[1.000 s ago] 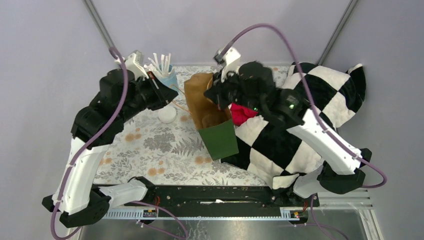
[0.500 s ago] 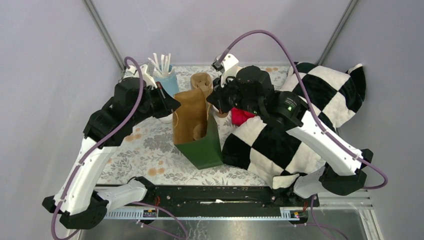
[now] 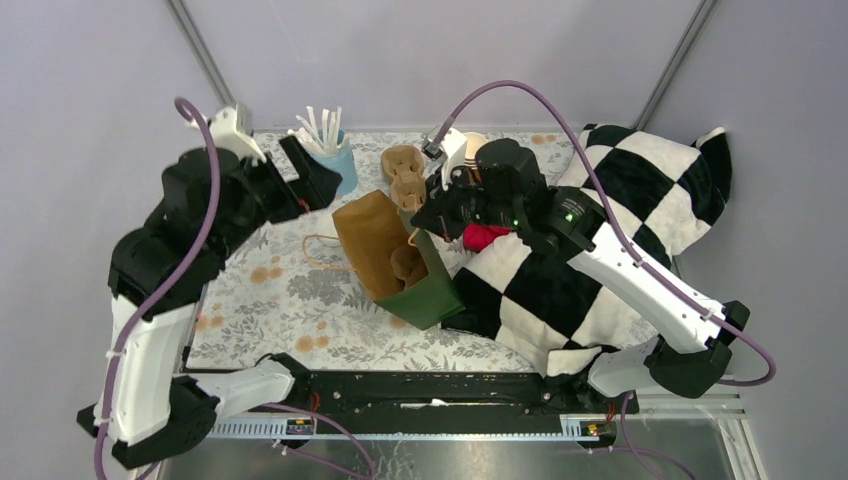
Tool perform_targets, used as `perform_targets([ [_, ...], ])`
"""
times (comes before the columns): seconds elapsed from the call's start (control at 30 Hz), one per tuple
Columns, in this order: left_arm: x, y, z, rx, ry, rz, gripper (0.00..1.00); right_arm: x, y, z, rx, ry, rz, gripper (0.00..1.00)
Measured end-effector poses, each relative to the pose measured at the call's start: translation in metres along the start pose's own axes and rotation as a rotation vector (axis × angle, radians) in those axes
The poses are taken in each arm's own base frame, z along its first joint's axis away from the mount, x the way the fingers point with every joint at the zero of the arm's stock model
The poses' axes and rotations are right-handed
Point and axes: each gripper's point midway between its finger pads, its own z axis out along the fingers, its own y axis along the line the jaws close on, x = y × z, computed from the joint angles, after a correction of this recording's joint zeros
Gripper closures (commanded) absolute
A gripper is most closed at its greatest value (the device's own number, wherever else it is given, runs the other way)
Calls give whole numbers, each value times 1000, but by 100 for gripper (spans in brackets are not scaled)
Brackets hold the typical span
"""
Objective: Pack the takeout coffee
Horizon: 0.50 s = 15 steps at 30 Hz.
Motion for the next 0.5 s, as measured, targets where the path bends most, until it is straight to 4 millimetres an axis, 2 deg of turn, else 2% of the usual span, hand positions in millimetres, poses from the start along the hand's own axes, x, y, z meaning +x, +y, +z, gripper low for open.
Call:
perform_targets([
  [0.1, -37, -5, 11, -68, -75, 54, 2, 0, -5, -2, -36, 1, 25, 100],
  [0.17, -48, -6, 31, -113, -69, 113, 4, -2, -5, -3, -61, -2, 40, 100],
  [0.23, -47, 0, 61, -154, -20, 168, 8, -2, -3, -5, -91, 0, 52, 100],
  [0.3, -35, 17, 94, -187, 76, 202, 9, -2, 0, -6, -116, 2, 57, 100],
  [0.37, -11, 49, 128, -225, 204, 213, 9, -2, 3, -7, -138, 6, 59, 100],
  [0.43, 16, 76, 142, -247, 312, 201, 10, -3, 6, -8, -153, 6, 58, 100],
  [0.5, 41, 98, 145, -234, 408, 180, 9, -4, 7, -9, -159, 4, 58, 100],
])
